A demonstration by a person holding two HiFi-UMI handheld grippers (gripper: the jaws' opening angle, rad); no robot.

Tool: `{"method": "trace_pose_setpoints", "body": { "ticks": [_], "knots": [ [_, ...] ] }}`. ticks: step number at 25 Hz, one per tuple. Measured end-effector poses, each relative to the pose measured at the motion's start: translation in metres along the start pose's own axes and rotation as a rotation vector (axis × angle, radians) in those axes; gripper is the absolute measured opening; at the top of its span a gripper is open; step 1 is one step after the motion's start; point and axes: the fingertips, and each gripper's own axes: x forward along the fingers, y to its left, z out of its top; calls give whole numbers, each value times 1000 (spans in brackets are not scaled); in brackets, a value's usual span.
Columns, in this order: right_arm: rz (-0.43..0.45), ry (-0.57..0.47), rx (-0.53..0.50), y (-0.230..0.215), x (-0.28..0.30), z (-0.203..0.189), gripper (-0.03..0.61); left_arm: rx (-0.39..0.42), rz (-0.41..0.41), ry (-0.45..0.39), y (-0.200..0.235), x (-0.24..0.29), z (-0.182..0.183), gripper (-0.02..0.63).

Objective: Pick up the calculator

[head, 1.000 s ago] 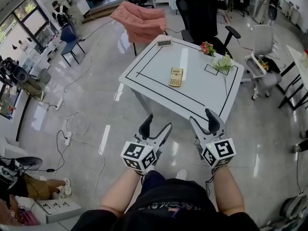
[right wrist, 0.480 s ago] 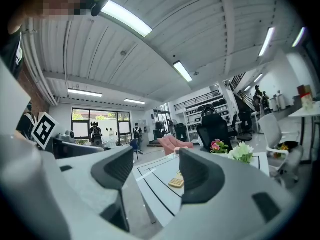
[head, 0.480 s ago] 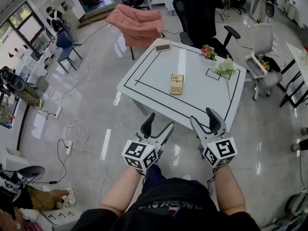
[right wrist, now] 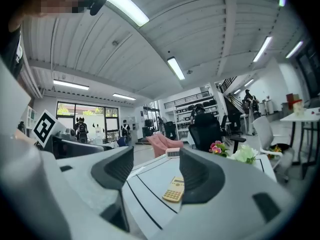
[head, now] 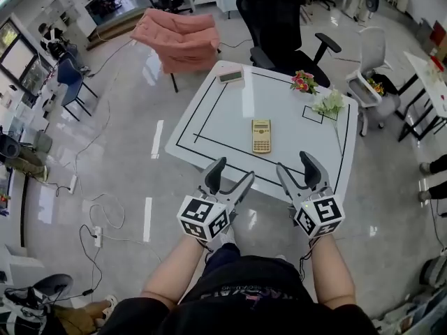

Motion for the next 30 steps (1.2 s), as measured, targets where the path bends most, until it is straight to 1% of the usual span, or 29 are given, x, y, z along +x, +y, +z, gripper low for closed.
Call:
{"method": "trace_pose_setpoints", "body": {
  "ticks": [5, 12, 16, 19, 24, 30],
  "knots": [
    [-61, 25, 27, 5, 45, -3, 272, -10, -72, 23, 45, 14, 9, 337],
    [-151, 58, 40, 16, 97, -16, 273, -36, -144, 50, 105, 27, 12, 337],
    [-227, 83, 30, 18, 117, -26, 293, -42, -169, 62, 134, 29, 11, 337],
    [-261, 104, 32, 18, 129, -33, 296, -55, -175, 70, 153, 32, 10, 337],
    [-284, 137, 43, 18, 142, -44, 296, -68, -187, 75, 168, 35, 8, 337],
    [-294, 196, 53, 8, 152, -62, 297, -91, -208, 102, 165, 47, 1, 337]
  ]
}}
